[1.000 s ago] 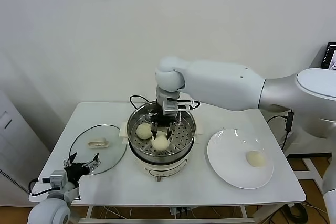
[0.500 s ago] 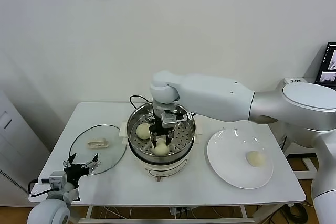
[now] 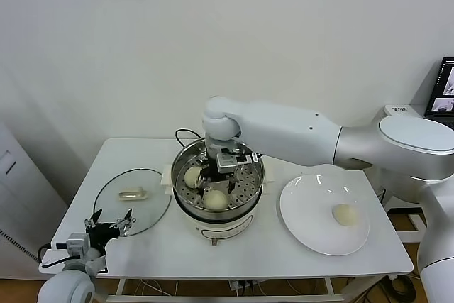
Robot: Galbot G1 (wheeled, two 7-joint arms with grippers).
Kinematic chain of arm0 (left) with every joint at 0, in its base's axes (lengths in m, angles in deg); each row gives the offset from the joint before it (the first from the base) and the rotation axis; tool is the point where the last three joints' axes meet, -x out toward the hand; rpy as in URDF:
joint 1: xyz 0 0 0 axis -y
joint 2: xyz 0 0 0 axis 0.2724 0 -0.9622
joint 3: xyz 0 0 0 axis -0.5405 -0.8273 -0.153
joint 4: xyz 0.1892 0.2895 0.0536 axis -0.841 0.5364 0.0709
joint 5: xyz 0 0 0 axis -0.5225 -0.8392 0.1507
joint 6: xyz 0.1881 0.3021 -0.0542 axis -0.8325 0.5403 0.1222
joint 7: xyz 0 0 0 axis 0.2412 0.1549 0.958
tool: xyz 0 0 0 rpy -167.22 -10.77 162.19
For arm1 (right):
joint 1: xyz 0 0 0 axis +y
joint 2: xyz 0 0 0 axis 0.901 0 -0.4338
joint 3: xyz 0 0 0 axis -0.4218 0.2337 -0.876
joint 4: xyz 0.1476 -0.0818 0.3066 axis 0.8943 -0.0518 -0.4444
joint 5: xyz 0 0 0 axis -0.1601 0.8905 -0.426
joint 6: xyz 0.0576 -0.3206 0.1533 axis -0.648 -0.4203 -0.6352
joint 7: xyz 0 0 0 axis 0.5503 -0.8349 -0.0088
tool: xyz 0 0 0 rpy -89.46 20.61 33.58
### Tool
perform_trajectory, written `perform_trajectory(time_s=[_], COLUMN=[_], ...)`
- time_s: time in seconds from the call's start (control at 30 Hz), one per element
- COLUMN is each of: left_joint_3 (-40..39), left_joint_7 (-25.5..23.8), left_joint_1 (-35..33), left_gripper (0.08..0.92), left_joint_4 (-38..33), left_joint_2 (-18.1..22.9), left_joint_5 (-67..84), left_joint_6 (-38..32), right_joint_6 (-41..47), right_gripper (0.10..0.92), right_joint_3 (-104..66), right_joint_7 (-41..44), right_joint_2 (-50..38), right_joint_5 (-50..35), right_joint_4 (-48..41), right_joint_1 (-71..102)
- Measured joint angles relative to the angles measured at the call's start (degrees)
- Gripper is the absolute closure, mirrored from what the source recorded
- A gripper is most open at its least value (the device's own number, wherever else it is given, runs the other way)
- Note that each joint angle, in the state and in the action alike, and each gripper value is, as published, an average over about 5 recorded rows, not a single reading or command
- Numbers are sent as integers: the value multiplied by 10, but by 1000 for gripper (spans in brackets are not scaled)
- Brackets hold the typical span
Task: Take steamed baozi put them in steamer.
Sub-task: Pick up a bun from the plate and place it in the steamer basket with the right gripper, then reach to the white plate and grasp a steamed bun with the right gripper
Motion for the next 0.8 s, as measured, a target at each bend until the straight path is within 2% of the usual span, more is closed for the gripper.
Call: perform_trajectory(time_s=[0.27, 0.57, 0.8], left_joint_3=[-2, 0, 2], left_joint_7=[-1, -1, -1], left_joint_1=[8, 8, 8], left_gripper=[177, 177, 177], left_joint_4=[-1, -10, -14], left_joint_2=[-2, -7, -8], left_joint_5=[1, 4, 5], left_joint_6=[0, -1, -1], right_joint_6=[81, 219, 268], right_gripper=[202, 203, 203], right_joint_3=[13, 98, 141], right_joint_7=[-8, -8, -7], right_joint_2=[-46, -160, -258], right_joint_5=[-69, -207, -249], right_joint_4=[-19, -17, -19], right_joint_1=[-49, -122, -132])
